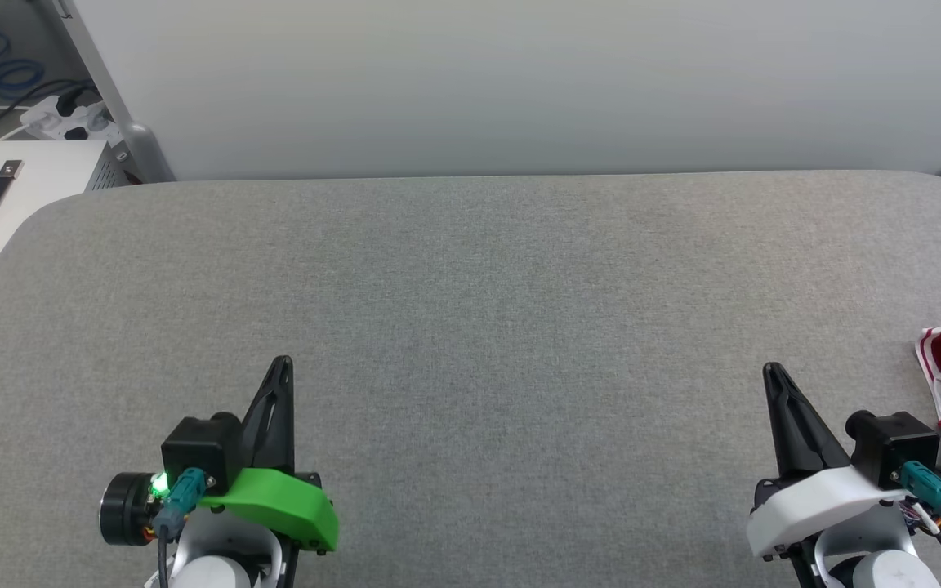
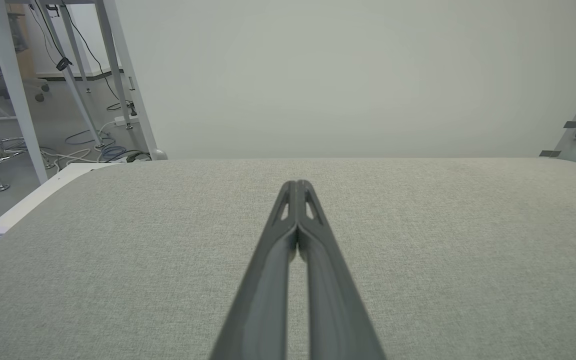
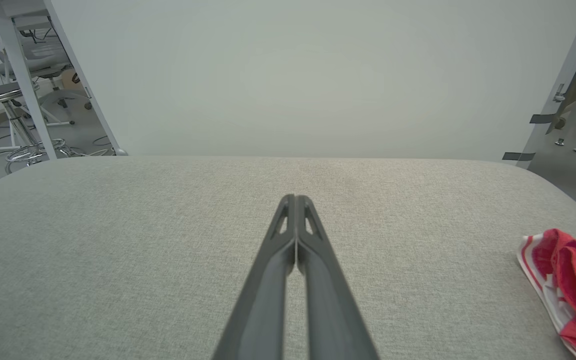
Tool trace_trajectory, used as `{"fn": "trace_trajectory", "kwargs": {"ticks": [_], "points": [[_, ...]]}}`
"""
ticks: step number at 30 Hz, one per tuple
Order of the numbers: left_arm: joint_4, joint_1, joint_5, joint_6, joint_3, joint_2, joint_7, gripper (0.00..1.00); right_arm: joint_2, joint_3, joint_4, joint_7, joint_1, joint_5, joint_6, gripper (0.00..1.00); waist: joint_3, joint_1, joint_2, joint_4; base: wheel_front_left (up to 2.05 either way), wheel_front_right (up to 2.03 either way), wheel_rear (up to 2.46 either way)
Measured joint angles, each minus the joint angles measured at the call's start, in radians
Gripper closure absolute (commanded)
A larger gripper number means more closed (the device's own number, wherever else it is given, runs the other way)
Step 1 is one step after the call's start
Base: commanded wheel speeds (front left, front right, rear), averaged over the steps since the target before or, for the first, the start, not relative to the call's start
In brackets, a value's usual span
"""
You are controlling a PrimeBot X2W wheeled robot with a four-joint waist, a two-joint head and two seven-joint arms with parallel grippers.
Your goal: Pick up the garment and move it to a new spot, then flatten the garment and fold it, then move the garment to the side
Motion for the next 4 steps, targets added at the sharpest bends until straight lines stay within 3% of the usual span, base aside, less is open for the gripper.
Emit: {"fn": "trace_trajectory", "kwargs": {"ticks": [4], "points": [[-0.002,0.0,0.008,0.004,0.005,0.0,0.008,1.0,0.001,-0.001,-0.004,0.008,0.0,-0.008,0.0,1.0,-0.001,0.0,0.0,-0.001,0.0,0.0,0.0]]}}
